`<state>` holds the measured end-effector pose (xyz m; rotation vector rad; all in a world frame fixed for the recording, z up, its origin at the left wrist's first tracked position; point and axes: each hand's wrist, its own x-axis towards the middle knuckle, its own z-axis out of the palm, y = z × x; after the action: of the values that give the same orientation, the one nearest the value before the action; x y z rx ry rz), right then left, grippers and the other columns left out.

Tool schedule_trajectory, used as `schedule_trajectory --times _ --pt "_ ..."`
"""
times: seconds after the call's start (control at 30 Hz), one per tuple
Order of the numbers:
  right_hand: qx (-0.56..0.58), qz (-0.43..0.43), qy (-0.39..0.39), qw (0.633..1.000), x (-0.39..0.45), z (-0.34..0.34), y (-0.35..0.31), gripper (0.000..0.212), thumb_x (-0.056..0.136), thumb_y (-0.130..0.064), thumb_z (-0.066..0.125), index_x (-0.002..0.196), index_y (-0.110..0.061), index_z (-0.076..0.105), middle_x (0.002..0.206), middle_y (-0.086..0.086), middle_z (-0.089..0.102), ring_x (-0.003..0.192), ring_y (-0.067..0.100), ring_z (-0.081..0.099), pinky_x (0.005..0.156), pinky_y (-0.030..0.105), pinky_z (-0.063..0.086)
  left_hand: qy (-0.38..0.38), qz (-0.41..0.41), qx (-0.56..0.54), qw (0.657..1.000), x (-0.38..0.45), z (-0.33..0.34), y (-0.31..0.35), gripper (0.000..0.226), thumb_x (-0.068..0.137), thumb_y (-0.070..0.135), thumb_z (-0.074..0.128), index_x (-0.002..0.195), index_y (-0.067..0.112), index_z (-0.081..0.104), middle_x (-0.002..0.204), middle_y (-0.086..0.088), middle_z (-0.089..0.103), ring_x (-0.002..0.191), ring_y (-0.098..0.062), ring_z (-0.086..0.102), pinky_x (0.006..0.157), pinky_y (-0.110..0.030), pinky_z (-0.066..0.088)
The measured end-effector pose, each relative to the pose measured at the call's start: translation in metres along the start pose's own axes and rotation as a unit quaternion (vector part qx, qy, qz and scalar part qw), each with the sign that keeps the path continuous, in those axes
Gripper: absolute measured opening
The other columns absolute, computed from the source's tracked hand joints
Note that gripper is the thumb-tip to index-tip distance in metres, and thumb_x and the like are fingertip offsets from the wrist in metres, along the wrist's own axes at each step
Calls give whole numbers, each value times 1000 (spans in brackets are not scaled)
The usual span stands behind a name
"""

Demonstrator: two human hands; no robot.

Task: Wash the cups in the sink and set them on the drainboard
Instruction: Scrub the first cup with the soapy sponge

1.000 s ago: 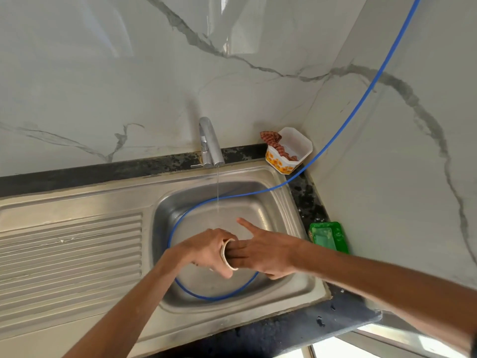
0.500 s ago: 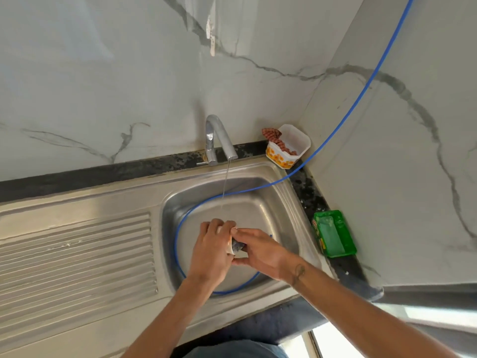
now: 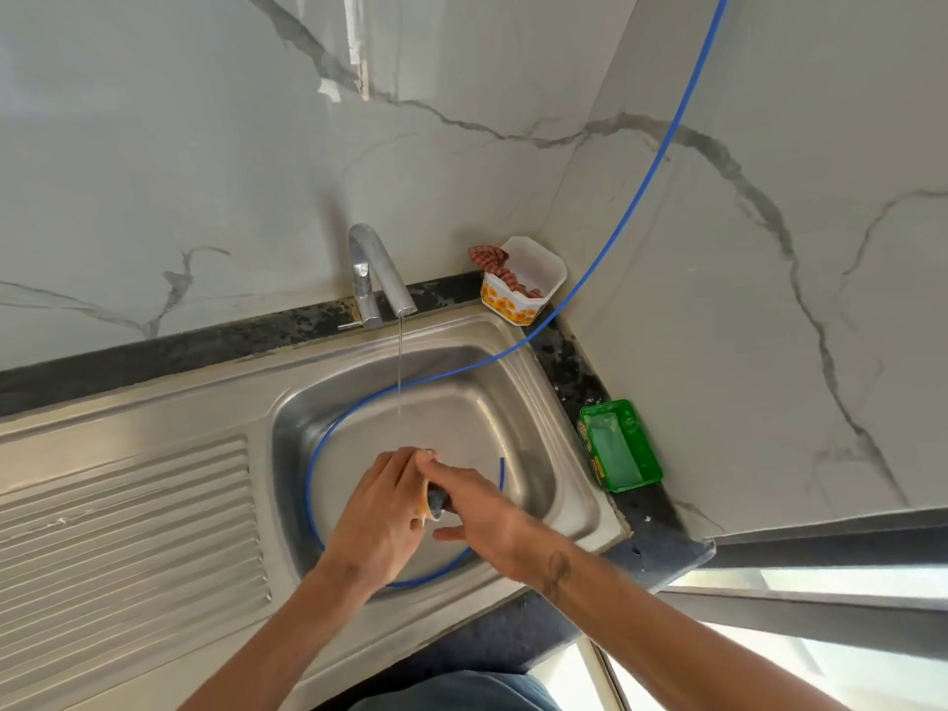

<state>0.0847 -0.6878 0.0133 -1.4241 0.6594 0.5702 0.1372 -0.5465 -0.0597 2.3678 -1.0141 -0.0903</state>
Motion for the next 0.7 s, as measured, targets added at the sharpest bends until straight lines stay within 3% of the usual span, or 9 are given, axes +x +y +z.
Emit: schedule_trajectory --times 0.07,0.13,0.2,0.3,0.37,0.43,0.53,0.6,0.7 --pt "-180 -72 -14 981 -9 -4 -1 63 91 -81 43 124 -32 68 119 -4 73 116 15 67 105 41 52 -62 -90 -70 991 16 -12 5 46 69 22 88 109 31 67 98 15 70 88 -6 66 77 -25 54" --pt "-335 -163 -50 927 -18 -20 -1 62 95 -78 43 127 -27 60 118 0 70 102 15 66 96 42 55 -175 -145 -142 963 34 -30 8 33 69 28 85 90 40 63 81 24 69 77 5 65 68 -16 46" --pt "-439 -241 -104 859 -23 -40 0 53 100 -65 51 131 -22 54 127 -4 61 108 12 56 100 41 51 -282 -132 -144 939 47 -48 12 31 68 28 86 86 39 64 76 33 63 72 11 60 62 -11 41" --pt "-602 -356 -155 698 -9 -70 9 63 99 -44 61 151 -15 40 156 5 46 143 19 40 118 40 39 -385 -91 -103 913 61 -57 18 34 65 27 87 89 32 63 71 20 60 64 6 57 57 -13 39" --pt "-680 -436 -155 569 8 -87 10 63 92 -21 71 149 -11 45 156 8 47 147 23 38 117 46 40 -433 -88 -76 894 70 -56 21 39 66 30 87 96 26 63 75 14 62 65 -1 58 59 -20 45" --pt "-679 -492 -158 522 17 -93 5 56 87 -4 71 141 -10 55 151 9 54 143 25 44 114 47 42 -481 -111 -94 865 79 -56 18 38 67 34 88 98 27 66 80 11 68 72 -7 63 68 -26 51" --pt "-585 -533 -145 593 17 -92 8 47 89 6 62 136 -1 63 144 15 63 139 28 50 115 39 40 -518 -152 -182 822 81 -55 6 42 69 40 93 102 26 71 91 9 76 88 -10 71 81 -25 56" --pt "-533 -487 -106 684 12 -94 21 44 93 7 61 137 0 64 141 14 66 137 25 55 117 35 44 -493 -196 -246 811 76 -50 -1 52 69 39 96 110 18 72 98 1 79 93 -17 75 85 -29 60" --pt "-384 -352 -14 854 2 -99 32 30 105 -7 58 131 -13 70 119 0 76 106 14 71 94 27 58 -420 -280 -352 788 67 -36 -5 55 71 29 98 116 10 73 97 -6 79 87 -19 76 80 -35 62"
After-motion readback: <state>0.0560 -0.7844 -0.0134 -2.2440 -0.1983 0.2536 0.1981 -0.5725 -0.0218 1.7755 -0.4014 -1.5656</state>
